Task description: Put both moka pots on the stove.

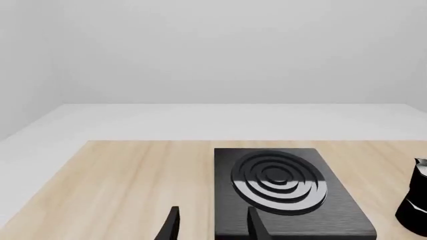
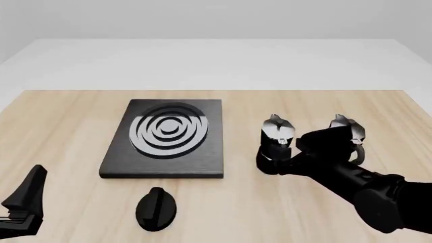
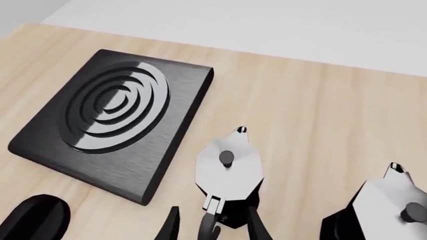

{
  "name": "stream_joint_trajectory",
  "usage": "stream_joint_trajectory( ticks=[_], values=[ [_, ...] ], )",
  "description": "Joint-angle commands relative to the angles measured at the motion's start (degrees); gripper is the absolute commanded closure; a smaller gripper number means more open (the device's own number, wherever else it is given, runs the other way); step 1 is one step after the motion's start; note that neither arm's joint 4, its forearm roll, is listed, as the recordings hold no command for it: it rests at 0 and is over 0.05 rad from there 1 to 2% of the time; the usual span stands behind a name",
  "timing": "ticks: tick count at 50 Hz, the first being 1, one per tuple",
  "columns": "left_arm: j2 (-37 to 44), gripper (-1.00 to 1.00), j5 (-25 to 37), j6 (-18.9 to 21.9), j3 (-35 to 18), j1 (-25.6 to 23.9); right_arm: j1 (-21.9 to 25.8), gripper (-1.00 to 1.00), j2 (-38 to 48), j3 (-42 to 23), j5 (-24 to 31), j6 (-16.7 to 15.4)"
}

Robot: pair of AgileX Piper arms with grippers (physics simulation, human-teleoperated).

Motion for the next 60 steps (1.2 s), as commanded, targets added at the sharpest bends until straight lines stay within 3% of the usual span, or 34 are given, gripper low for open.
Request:
stream_joint_trajectory(
  ticks=[1,24,38,39,42,60],
  values=[
    [-0.01,-1.0,0.01,0.0,0.0,0.01,0.02,-1.0,0.92,-0.29,-0.26,0.18],
    [0.0,-1.0,0.0,-0.01,0.0,0.01,0.07,-1.0,2.41,-1.04,-0.28,0.24],
    [0.0,-1.0,0.0,0.0,0.0,-0.01,-0.98,-1.0,1.64,-0.63,-0.49,-1.47],
    [0.01,-1.0,0.0,-0.01,0.0,0.0,-1.06,1.0,1.5,-0.59,-0.39,-2.22],
    [0.0,-1.0,0.0,-0.02,0.0,0.0,-1.41,1.0,0.97,-0.05,-0.51,-3.66],
    [0.01,-1.0,-0.01,-0.01,0.0,-0.01,-1.01,1.0,0.12,0.25,-0.64,-4.41]
  ],
)
